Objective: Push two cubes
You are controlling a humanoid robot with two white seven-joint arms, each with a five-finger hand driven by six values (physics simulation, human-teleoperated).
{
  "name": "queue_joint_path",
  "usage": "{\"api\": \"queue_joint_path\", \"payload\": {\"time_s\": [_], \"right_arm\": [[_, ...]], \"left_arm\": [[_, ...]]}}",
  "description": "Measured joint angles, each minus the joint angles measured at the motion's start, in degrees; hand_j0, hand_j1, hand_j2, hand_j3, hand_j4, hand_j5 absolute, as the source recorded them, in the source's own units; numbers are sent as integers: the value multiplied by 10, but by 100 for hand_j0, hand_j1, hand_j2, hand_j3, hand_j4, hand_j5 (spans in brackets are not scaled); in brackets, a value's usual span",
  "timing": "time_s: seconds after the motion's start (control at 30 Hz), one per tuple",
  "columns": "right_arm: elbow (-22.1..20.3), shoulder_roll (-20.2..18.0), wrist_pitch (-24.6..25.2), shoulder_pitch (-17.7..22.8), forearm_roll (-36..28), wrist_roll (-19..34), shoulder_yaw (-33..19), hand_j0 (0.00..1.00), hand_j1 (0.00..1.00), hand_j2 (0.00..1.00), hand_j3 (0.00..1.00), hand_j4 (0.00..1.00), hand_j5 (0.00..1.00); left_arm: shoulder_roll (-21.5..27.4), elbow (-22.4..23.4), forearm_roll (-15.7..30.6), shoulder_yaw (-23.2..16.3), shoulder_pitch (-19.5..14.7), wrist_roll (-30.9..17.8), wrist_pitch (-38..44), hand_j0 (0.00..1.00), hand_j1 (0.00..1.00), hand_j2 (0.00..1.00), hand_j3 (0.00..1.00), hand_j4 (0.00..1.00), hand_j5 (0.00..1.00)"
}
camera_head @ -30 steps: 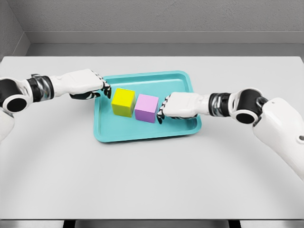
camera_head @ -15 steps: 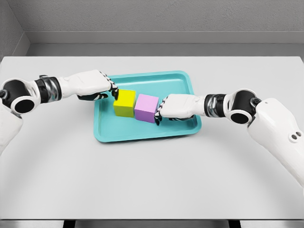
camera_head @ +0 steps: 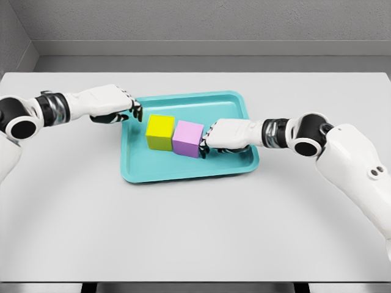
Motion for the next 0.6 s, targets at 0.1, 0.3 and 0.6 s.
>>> {"api": "queue_joint_path", "payload": {"time_s": [0.1, 0.3, 0.6], "right_arm": [[1, 3, -1, -4, 2, 1, 0, 57, 57, 57, 57, 57, 57], [0, 8, -2, -11, 3, 2, 0, 57, 57, 57, 57, 57, 57], [2, 8, -2, -12, 4, 3, 0, 57, 57, 57, 57, 57, 57]], "left_arm": [[-2, 17, -1, -1, 0, 0, 0, 52, 52, 52, 52, 52, 52], [1, 23, 0, 1, -2, 0, 0, 52, 52, 52, 52, 52, 52], [17, 23, 2, 7, -7, 0, 0, 52, 52, 52, 52, 52, 52]]}}
